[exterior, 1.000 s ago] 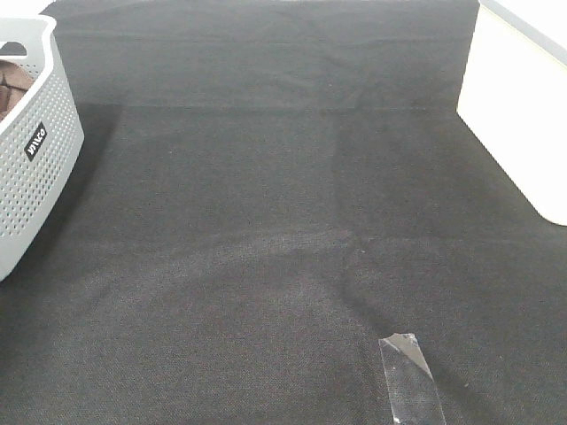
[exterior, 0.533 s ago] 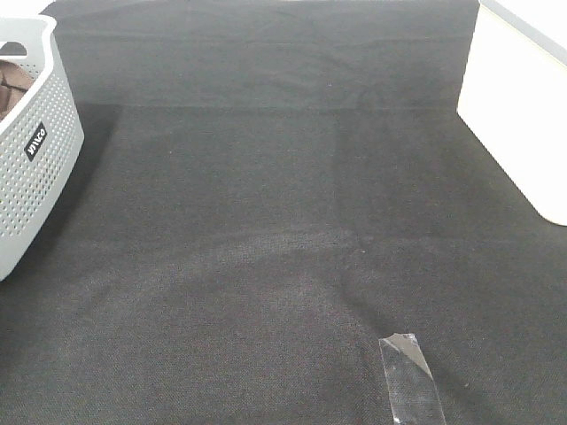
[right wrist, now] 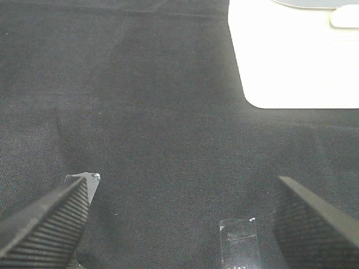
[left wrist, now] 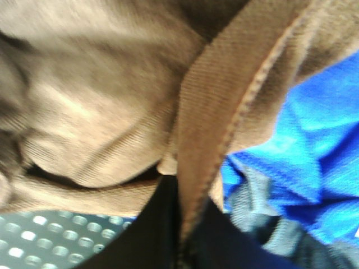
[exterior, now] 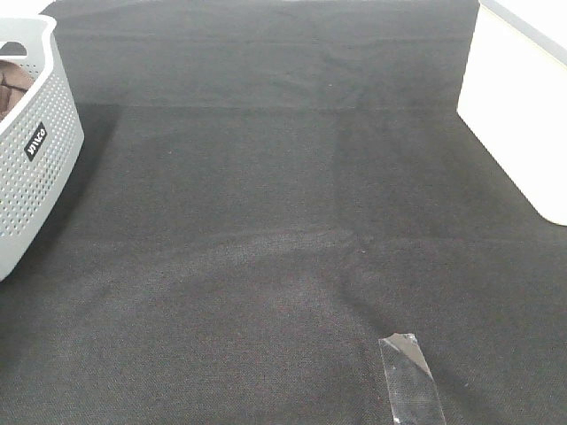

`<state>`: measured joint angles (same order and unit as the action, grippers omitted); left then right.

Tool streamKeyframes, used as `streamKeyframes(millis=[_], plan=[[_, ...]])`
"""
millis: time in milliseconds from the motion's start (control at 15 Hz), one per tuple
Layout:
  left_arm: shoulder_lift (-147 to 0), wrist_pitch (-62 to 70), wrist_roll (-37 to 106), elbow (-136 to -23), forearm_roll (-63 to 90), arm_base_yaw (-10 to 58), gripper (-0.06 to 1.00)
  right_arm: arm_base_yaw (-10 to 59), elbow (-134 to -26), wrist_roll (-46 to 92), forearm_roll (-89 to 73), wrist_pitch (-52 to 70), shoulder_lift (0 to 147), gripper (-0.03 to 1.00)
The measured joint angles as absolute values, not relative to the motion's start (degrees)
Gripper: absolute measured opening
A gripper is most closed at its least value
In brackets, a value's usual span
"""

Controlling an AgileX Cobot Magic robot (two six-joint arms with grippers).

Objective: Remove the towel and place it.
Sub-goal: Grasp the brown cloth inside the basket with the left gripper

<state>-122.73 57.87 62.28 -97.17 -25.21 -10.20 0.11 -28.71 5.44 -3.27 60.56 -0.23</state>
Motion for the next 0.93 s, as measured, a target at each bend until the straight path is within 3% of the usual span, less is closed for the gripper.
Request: streamKeyframes(millis=[333,933], plan=[[-120.55,51.62,41.37,-97.29,-24.35,-9.74,0.0,0.11,-28.71,5.44,-3.27,60.56,-0.23,0.83],[-105.6,59.07,31.86,-98.15,-18.91,-2.12,0.0,0.11,-28.71,5.44,-3.27,60.5,-0.23,0.83]])
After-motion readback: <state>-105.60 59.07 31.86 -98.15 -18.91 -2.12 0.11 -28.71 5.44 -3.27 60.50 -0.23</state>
